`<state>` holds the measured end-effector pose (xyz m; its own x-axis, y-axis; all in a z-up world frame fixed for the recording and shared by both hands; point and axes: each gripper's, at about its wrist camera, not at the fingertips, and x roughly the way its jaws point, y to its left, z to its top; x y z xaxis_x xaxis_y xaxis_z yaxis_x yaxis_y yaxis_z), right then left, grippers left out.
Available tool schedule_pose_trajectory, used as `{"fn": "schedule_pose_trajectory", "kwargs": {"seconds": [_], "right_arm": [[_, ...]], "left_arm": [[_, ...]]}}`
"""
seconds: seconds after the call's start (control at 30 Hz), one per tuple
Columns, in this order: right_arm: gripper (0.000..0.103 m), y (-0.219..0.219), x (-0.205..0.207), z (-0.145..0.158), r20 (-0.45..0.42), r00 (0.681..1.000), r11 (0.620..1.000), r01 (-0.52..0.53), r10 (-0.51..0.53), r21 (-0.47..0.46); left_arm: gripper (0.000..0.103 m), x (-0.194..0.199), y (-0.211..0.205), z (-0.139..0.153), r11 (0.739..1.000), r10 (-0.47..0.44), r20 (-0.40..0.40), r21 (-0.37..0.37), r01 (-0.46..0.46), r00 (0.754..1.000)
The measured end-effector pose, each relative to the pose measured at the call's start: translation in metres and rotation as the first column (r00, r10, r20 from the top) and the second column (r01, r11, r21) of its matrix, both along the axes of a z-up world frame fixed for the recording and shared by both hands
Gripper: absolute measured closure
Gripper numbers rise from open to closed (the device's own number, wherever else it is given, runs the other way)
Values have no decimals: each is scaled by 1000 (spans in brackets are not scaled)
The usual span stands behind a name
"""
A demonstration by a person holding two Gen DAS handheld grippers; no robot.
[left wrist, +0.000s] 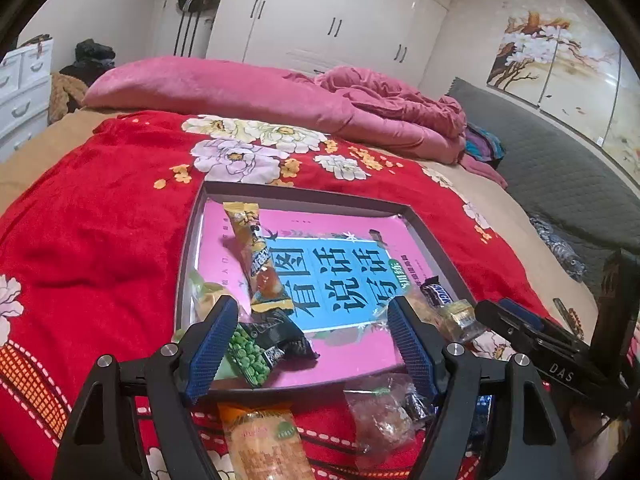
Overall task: Organize snacks
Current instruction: 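Lift both open tools away from the tray, then move both open tools back toward the snacks on the bedspread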
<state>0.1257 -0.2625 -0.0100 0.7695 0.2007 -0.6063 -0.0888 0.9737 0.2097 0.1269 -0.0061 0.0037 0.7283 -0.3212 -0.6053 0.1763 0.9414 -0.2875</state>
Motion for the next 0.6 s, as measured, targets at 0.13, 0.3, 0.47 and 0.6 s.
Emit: {"fn": "schedule_pose_trajectory", "kwargs": {"seconds": [0.13,0.3,0.47,0.6], "right_arm": [[30,2,-4,1,0,1000,1000,-18,18,-3],[25,4,-10,2,-4,999,999,-36,36,2],[23,7,-16,3,-3,998,998,-58,58,1],[21,9,-20,1,-14,997,997,-73,73,2]], "left_arm": [[24,-4,-3,0,1000,-12,-5,7,12,1000],[24,-10,-8,0,999,-32,-12,7,32,999],[24,-13,-10,-1,999,-39,-26,16,40,999],[24,-17,-14,-3,998,-51,-37,25,52,998]]}}
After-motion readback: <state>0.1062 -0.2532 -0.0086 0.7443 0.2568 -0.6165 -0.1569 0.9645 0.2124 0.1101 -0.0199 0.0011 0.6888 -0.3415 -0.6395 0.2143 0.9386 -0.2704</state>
